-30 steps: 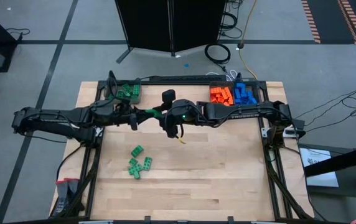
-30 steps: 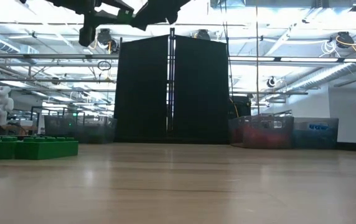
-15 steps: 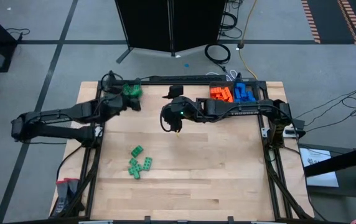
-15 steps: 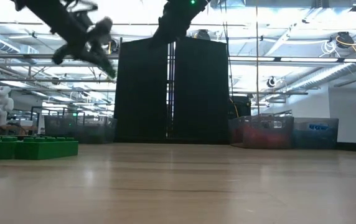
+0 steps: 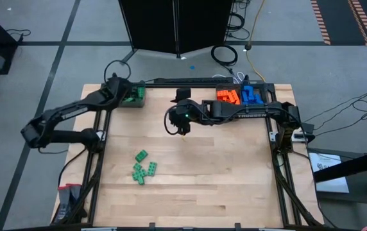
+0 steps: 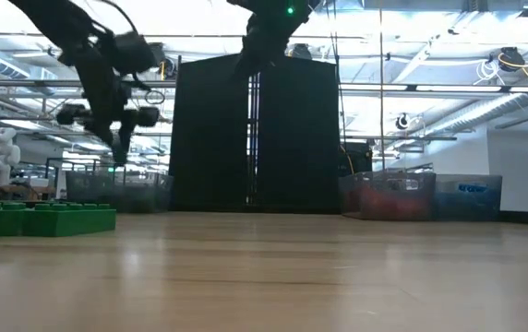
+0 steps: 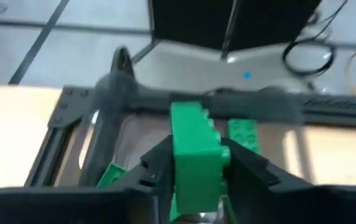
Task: Sort blocks
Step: Put the green game piece into the left black bin
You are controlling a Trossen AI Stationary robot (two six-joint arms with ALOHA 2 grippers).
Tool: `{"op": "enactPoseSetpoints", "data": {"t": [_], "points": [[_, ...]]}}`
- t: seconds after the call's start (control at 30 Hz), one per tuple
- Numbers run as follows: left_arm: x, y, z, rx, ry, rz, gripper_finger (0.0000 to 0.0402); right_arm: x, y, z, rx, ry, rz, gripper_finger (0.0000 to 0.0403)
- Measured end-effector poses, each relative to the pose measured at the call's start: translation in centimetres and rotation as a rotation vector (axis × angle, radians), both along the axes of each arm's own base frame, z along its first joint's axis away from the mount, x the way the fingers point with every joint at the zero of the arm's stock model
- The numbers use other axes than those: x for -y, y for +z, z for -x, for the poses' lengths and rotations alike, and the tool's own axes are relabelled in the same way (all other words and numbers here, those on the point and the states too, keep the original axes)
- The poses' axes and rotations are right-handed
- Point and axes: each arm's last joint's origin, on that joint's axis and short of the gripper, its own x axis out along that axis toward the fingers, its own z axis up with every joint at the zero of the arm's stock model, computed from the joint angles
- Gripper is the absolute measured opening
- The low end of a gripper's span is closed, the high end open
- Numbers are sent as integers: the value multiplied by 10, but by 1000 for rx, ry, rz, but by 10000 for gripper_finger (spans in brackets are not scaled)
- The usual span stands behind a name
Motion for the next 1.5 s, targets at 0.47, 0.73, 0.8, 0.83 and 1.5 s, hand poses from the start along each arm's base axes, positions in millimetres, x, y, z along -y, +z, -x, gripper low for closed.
{"op": "enactPoseSetpoints", "data": {"t": [0.47,0.73,0.8,0.83,1.5], "points": [[-28,-28,-8,62,-154,191,301,-8,-10,5,-79,192,-276,288],[18,17,-14,285,-575,173,306,-34,-28,-20,-1,524,-529,288],[32,26,-5,287,-598,164,306,-42,-36,-33,65,566,-520,288],[38,30,0,286,-598,156,306,-47,-43,-40,85,592,-522,288],[89,46,50,320,-577,199,306,-89,-166,-113,176,724,-641,288]]}}
